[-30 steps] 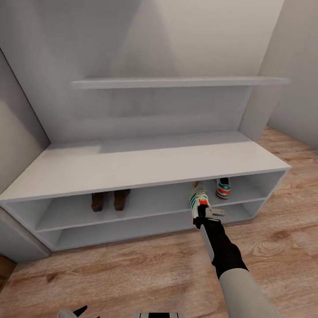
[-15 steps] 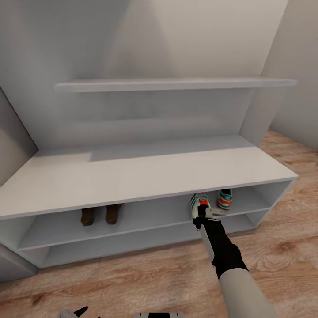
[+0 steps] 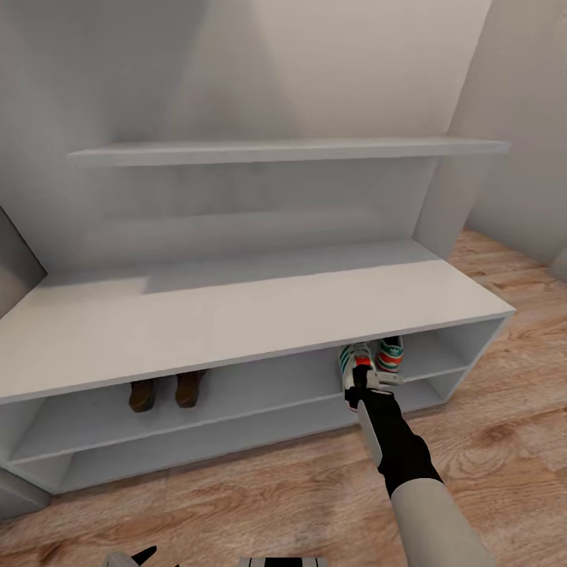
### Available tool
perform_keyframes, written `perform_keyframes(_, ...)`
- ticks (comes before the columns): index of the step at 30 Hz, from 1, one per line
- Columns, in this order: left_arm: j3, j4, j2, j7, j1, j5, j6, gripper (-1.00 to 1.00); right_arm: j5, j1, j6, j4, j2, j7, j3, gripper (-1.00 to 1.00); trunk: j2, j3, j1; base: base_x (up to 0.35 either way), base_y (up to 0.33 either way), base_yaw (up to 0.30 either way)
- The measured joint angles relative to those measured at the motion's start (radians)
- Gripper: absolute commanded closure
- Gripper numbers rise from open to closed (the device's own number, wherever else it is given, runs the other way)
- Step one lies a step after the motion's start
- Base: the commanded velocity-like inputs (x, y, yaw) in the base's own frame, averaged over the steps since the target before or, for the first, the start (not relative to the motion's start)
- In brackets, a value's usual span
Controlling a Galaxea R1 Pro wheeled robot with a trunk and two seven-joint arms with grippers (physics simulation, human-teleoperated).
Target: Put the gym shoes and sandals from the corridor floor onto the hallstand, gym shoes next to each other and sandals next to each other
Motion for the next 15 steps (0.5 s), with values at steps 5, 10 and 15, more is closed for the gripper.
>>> perform_keyframes(5,-0.001,0.000,0.000,0.000,0.000,-0.001,0.002,-1.00,0.001,0.000,0.000,-0.001,0.000,0.000,0.000,1.00,-0.001,-0.018,0.002,0.000,0.000,0.000)
perform_keyframes(10,-0.002,0.001,0.000,0.000,0.000,-0.001,0.002,-1.00,-0.017,0.000,-0.003,-0.039,0.000,0.002,0.000,1.00,-0.002,-0.041,0.003,0.000,0.000,0.000)
perform_keyframes(15,-0.001,0.001,-0.001,0.000,0.000,-0.001,0.001,-1.00,-0.020,0.000,-0.002,-0.043,0.000,0.002,-0.001,1.00,-0.002,-0.043,0.003,0.041,0.000,0.000)
